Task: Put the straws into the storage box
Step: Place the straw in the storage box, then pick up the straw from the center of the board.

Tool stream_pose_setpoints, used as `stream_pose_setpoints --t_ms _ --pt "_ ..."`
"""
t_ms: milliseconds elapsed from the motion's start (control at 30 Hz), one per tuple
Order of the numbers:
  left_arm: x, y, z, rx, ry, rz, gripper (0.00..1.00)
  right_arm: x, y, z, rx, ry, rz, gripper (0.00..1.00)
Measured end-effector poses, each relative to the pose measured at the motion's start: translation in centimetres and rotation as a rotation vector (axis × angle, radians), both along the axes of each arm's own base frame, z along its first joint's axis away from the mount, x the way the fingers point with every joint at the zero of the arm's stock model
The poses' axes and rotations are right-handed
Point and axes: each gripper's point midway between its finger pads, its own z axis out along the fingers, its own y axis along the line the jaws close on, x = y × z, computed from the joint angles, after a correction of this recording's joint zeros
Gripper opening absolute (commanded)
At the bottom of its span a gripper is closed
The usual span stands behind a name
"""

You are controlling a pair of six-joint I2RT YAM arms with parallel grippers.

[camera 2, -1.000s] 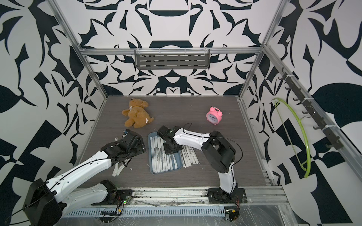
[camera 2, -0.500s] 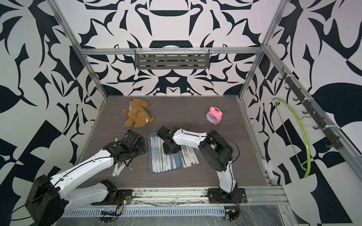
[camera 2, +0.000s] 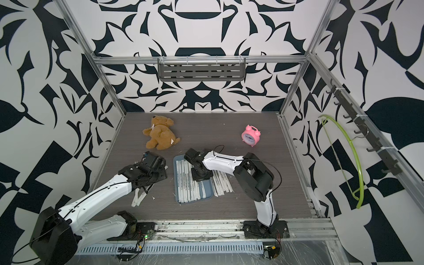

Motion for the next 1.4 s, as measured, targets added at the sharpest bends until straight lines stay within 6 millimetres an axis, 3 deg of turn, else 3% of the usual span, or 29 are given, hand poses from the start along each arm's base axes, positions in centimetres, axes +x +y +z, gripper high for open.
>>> stream_pose_setpoints --t_ms 433,833,1033,1233,1400 --pt "-1.6 2.8 -4.7 0.055 0.253 0.076 0.6 1.1 0.5 5.8 0.109 -0.093 -0.013 0.31" --pt "-1.9 3.6 -7.1 0.091 0.35 0.074 0.5 1.0 0.1 5.6 0.101 -0.093 -0.017 0.31" --pt "-1.7 3.7 -7.4 0.103 0.355 0.054 0.45 1.0 0.1 5.7 0.106 -0.096 -0.018 0.31" --pt "-1.4 3.3 -7.5 0.093 0.356 0.031 0.28 1.1 0.1 5.7 0.107 -0.098 -0.018 0.31" --pt "-1.2 2.7 -7.5 0.066 0.354 0.017 0.21 1.1 0.1 5.7 0.107 -0.099 -0.018 0.31"
